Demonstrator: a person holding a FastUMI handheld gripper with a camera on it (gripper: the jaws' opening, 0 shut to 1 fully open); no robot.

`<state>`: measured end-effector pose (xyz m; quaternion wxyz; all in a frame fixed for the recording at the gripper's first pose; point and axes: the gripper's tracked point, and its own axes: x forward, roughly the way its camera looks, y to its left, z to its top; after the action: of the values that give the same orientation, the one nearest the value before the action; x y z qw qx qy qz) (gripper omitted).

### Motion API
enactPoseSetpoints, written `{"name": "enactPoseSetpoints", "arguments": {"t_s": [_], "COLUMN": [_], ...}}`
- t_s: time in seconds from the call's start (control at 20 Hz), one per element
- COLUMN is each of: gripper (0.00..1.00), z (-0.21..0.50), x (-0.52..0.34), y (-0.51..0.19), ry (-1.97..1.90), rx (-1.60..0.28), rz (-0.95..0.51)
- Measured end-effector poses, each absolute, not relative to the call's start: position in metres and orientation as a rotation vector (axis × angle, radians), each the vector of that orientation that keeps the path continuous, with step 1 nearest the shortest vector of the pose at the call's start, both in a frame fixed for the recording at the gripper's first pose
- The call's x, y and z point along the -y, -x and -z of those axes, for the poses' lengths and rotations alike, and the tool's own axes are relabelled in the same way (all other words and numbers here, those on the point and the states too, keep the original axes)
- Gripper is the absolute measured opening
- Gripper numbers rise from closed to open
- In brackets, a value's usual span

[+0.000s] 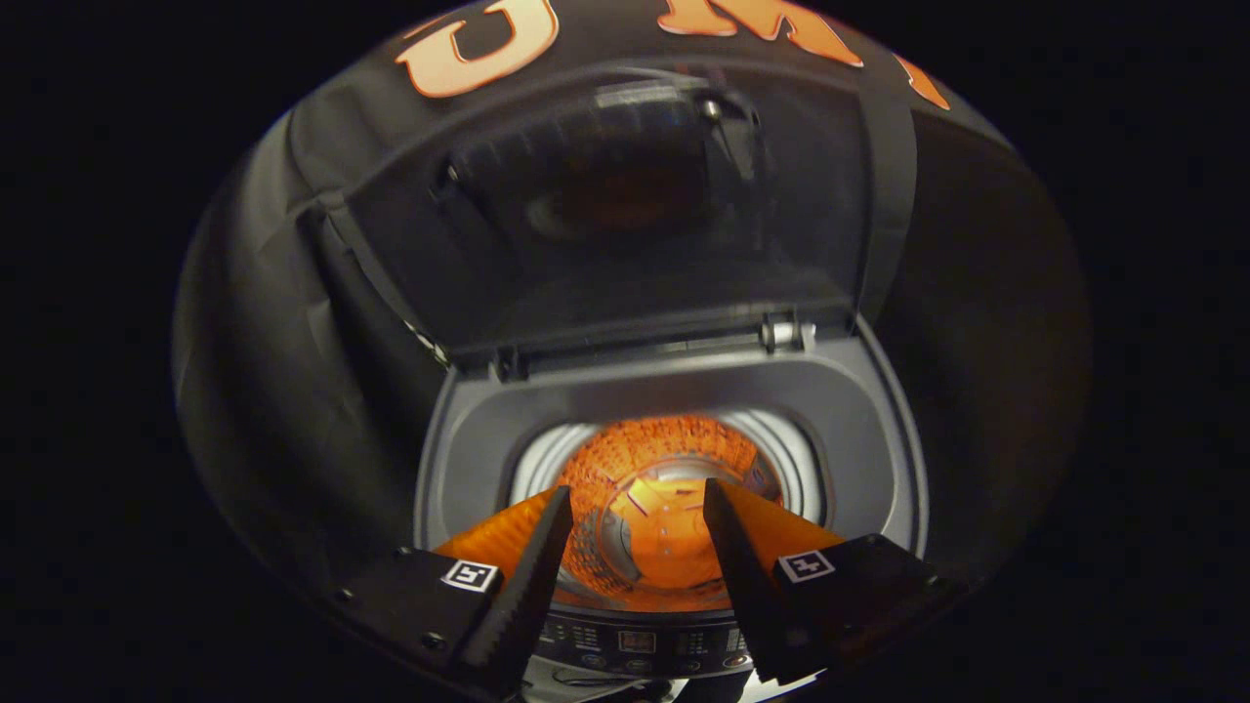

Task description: Put the clothes into the washing machine and then close the washing machine lid.

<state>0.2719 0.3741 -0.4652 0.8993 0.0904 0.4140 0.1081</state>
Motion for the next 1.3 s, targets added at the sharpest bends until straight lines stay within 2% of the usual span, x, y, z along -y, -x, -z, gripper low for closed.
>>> {"name": "enactPoseSetpoints", "arguments": {"t_s": [0.15, 0.55, 1.05, 1.3], "gripper": [0.93, 0.94, 0.98, 0.99], "z": [0.414, 0.312, 0.256, 0.257], "x": [-0.376, -0.371, -0.364, -0.377], "y": [-0.285, -0.324, -0.370, -0.397], "ry": [-0.183, -0.185, -0.139, -0.096], "rx": [-0.793, -0.640, -0.567, -0.586], "rz": [-0.235, -0.230, -0.209, -0.233]}}
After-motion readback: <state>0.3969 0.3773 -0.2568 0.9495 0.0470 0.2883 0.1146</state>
